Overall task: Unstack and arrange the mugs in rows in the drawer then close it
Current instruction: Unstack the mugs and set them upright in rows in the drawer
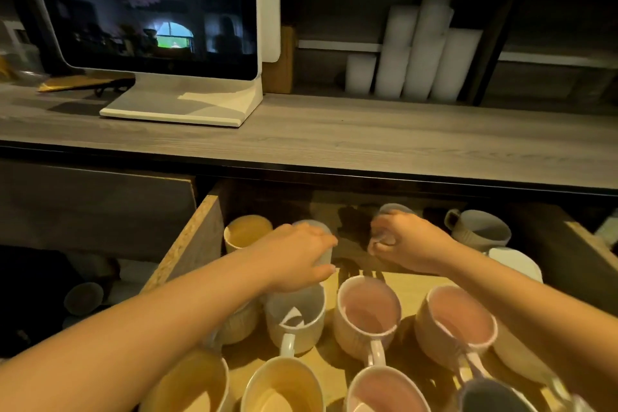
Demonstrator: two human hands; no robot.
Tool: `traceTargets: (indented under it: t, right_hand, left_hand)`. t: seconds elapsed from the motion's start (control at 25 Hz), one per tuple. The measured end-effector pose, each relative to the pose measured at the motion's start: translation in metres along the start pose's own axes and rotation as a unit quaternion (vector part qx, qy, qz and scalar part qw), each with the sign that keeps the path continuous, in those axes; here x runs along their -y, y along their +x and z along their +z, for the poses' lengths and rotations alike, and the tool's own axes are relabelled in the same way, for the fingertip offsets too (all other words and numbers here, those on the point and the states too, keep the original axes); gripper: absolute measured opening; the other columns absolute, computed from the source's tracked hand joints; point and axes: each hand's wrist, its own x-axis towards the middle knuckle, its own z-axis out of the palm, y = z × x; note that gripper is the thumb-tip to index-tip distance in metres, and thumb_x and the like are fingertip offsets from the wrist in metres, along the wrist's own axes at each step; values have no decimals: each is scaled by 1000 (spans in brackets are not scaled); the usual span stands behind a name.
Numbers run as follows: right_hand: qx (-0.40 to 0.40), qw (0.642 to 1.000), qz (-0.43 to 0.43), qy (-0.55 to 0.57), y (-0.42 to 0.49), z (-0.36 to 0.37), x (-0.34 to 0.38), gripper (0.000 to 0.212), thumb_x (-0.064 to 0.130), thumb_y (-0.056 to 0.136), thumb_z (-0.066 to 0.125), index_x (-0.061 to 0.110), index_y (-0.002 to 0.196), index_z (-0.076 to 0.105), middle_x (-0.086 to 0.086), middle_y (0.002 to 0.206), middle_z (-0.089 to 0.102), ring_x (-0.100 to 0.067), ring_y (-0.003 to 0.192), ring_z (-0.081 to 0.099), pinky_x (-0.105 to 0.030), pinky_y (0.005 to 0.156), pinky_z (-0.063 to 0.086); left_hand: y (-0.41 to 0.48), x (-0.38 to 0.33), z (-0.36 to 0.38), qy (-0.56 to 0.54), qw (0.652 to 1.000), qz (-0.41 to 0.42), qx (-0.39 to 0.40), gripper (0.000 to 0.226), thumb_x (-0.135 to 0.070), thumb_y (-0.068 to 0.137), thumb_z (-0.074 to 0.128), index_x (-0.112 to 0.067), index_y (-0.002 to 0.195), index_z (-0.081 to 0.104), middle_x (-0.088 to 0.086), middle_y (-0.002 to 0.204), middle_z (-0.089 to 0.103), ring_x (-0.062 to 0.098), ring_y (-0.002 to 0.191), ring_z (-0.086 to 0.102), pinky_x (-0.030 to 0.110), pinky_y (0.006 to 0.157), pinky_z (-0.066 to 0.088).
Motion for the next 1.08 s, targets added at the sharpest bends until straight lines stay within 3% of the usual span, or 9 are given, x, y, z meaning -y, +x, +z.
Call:
traceTargets:
  t: [0.2, 0.32, 0.44, 0.56, 0.68, 0.84, 0.92, 1.0, 1.08]
  right_hand:
    - [-35, 992, 122, 25, 9, 6, -39, 42, 41, 85, 60, 13, 116, 59, -7, 105, 66, -22, 91, 64, -34, 79, 56]
    - [-13, 980, 191, 54, 28, 19, -52, 48, 49, 84, 58, 12, 114, 62, -9, 107, 67, -24, 96, 63, -37, 85, 55]
    - [103, 959, 244, 104, 50, 24, -56, 59, 54, 86, 51, 15, 131, 50, -8, 133, 55, -28, 122, 50, -39, 104, 41]
    - [178, 954, 226, 88, 66, 31, -60, 51, 46, 89, 49, 21, 133, 43, -3, 138, 48, -26, 128, 44, -39, 109, 35]
    - [129, 970, 203, 44, 68, 35, -60, 48, 46, 89, 50, 27, 132, 41, 1, 136, 47, -24, 129, 42, -39, 111, 33]
    - [66, 980, 184, 48, 55, 26, -50, 38, 49, 85, 53, 30, 118, 52, 2, 120, 56, -23, 116, 52, -37, 101, 43]
    - [56, 974, 212, 52, 40, 24, -45, 41, 53, 82, 57, 24, 111, 58, 1, 102, 60, -21, 103, 57, -32, 92, 49]
    - [-6, 975, 218, 51, 24, 21, -42, 44, 55, 78, 61, 17, 99, 65, 2, 80, 59, -16, 84, 61, -28, 77, 54]
    - [-51, 978, 187, 74, 8, 11, -40, 43, 53, 74, 66, 16, 96, 64, 1, 83, 62, -14, 77, 61, -26, 67, 56]
  left_hand:
    - [43, -21, 6, 17, 999, -29, 20, 59, -45, 96, 39, -21, 147, 23, 3, 153, 30, 24, 139, 29, 41, 111, 27]
    - [64, -32, 14, 3, 999, -44, 30, 60, -45, 96, 37, -19, 147, 21, 7, 153, 29, 27, 139, 28, 42, 111, 26]
    - [76, -39, 23, -19, 997, -52, 50, 59, -45, 96, 38, -18, 145, 25, 9, 149, 34, 29, 136, 31, 44, 110, 26]
    - [82, -39, 29, -26, 997, -50, 60, 57, -47, 95, 39, -17, 143, 30, 10, 145, 39, 30, 132, 36, 44, 108, 29]
    - [84, -37, 31, -32, 996, -57, 66, 58, -46, 95, 39, -17, 144, 28, 10, 147, 36, 30, 134, 34, 43, 109, 27]
    - [82, -34, 33, -42, 995, -62, 65, 57, -43, 97, 37, -17, 147, 23, 9, 151, 31, 29, 138, 30, 42, 112, 24]
    - [80, -34, 32, -49, 995, -62, 68, 60, -43, 96, 39, -18, 147, 20, 8, 153, 29, 29, 140, 27, 42, 113, 22]
    - [78, -35, 29, -61, 994, -63, 68, 65, -44, 95, 43, -19, 148, 18, 7, 155, 25, 28, 142, 24, 42, 114, 21]
    - [74, -36, 23, -76, 993, -65, 61, 69, -45, 93, 47, -19, 149, 16, 5, 156, 22, 27, 143, 21, 41, 115, 20]
